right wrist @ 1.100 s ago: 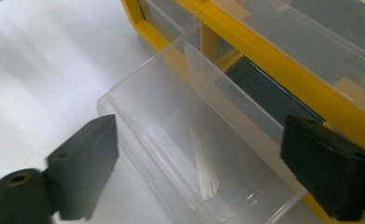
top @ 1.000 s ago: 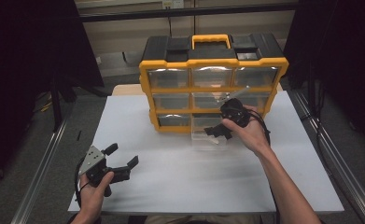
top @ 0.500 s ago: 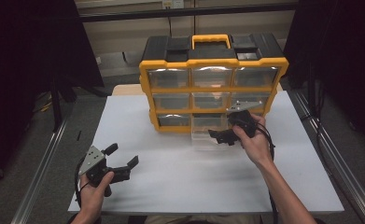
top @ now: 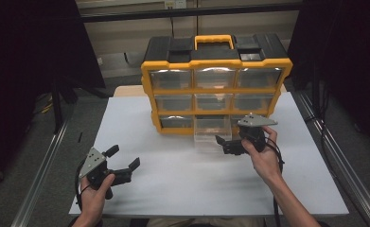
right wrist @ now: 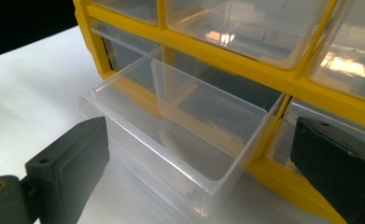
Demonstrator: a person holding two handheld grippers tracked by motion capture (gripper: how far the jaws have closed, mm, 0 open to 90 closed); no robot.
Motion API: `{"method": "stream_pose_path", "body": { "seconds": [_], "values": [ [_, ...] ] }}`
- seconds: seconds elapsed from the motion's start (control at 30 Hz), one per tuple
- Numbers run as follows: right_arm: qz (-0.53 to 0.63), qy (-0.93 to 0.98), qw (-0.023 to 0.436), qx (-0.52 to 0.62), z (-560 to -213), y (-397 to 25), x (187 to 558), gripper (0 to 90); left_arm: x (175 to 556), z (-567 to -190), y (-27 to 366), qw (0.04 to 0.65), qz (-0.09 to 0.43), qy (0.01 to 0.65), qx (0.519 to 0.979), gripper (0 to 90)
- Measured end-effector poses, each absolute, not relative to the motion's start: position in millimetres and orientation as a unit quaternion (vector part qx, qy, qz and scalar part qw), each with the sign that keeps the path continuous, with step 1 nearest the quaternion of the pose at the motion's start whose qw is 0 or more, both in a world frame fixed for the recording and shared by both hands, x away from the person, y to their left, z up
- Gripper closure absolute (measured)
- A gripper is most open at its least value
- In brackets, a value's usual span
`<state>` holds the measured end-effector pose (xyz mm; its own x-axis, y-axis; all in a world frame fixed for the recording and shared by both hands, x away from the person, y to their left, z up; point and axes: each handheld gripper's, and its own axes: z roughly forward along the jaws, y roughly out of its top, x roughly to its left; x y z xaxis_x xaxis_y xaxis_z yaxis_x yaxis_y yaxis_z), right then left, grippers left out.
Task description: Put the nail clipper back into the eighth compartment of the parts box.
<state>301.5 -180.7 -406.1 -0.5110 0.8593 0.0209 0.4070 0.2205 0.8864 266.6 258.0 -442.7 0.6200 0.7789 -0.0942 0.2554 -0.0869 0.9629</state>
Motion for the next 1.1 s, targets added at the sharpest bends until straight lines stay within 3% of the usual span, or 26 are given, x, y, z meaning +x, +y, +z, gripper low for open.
{"method": "stream_pose_path", "body": {
  "seconds": [1.1],
  "values": [
    [0.487,0.693,0.277,0.453,-441,-233,243,2.3,265,-445,265,0.557,0.236,0.379,0.7,4.5]
  ]
}}
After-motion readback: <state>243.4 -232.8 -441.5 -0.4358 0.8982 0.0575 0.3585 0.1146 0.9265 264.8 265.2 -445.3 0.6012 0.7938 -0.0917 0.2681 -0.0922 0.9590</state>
